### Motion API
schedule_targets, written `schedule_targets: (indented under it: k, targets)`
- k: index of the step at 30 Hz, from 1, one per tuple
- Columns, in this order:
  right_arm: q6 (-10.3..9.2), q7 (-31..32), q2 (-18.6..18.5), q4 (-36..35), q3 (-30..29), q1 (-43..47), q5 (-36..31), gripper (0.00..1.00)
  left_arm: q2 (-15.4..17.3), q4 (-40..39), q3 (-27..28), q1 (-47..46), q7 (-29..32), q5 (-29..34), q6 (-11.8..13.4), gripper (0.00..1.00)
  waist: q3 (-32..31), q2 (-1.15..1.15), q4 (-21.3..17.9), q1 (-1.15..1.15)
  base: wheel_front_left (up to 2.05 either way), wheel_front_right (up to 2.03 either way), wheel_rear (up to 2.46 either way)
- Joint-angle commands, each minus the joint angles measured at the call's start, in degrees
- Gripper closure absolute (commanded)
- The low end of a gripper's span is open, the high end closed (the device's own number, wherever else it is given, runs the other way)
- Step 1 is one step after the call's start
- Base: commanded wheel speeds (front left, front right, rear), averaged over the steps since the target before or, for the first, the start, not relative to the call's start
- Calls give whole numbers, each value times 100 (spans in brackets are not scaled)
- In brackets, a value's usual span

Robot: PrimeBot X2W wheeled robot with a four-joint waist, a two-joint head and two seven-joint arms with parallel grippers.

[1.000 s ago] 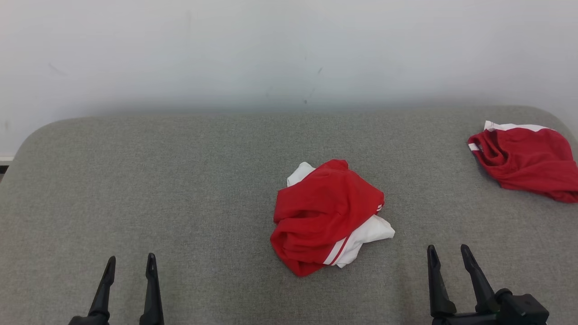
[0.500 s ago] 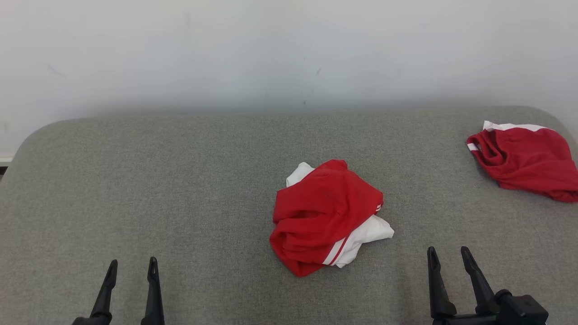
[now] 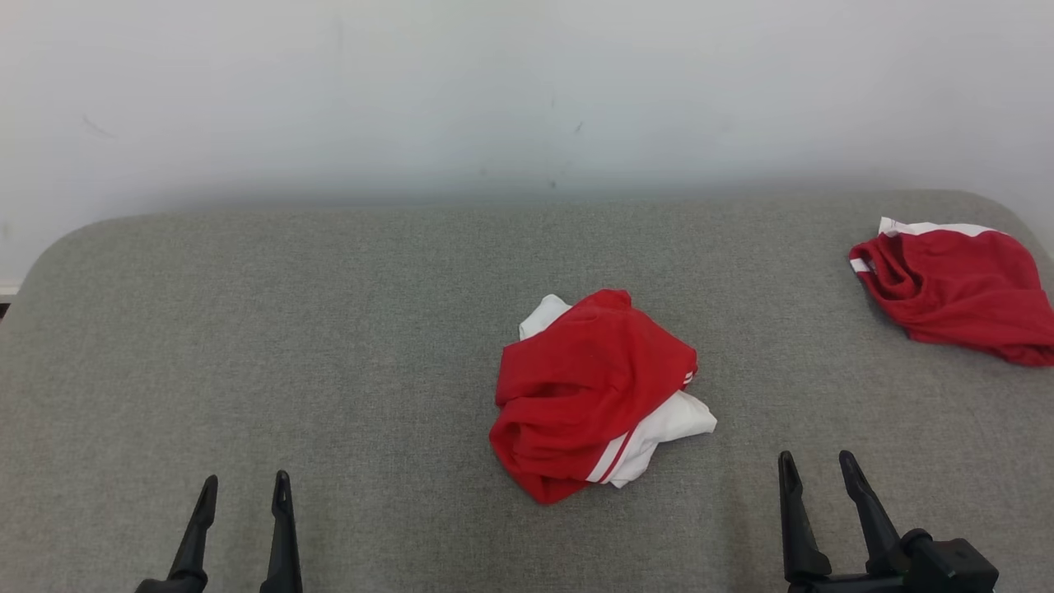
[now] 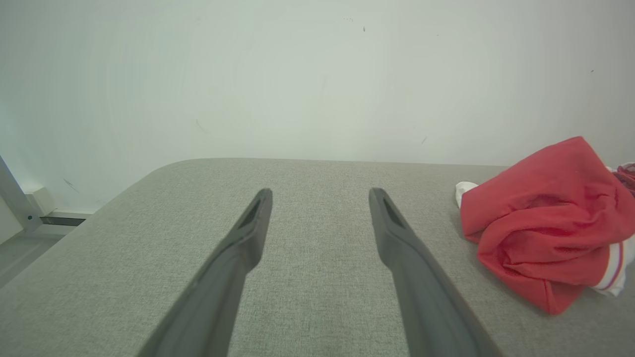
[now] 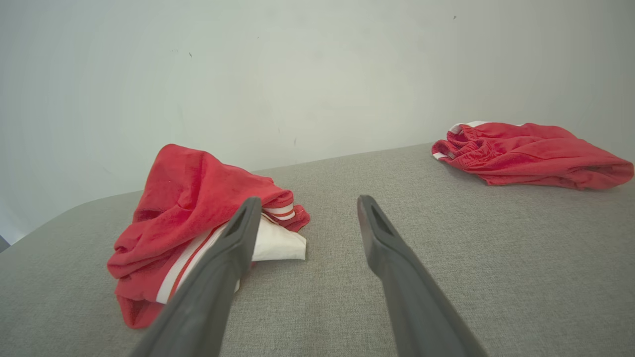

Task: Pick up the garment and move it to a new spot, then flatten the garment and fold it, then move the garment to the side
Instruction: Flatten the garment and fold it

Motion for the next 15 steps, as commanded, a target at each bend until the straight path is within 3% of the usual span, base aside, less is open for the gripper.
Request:
schedule_targets:
  k: [1,15]
  targets:
    - [-15,1,12,1,11,13,22,0,-11,17,15,16,-19,10,4,0,0,0,-12,0,0,0,0]
    - [-15,1,12,-4,-4,47,1,0,-12,-50,-9,58,-19,2,28,0,6,0,-33,0,0,0,0]
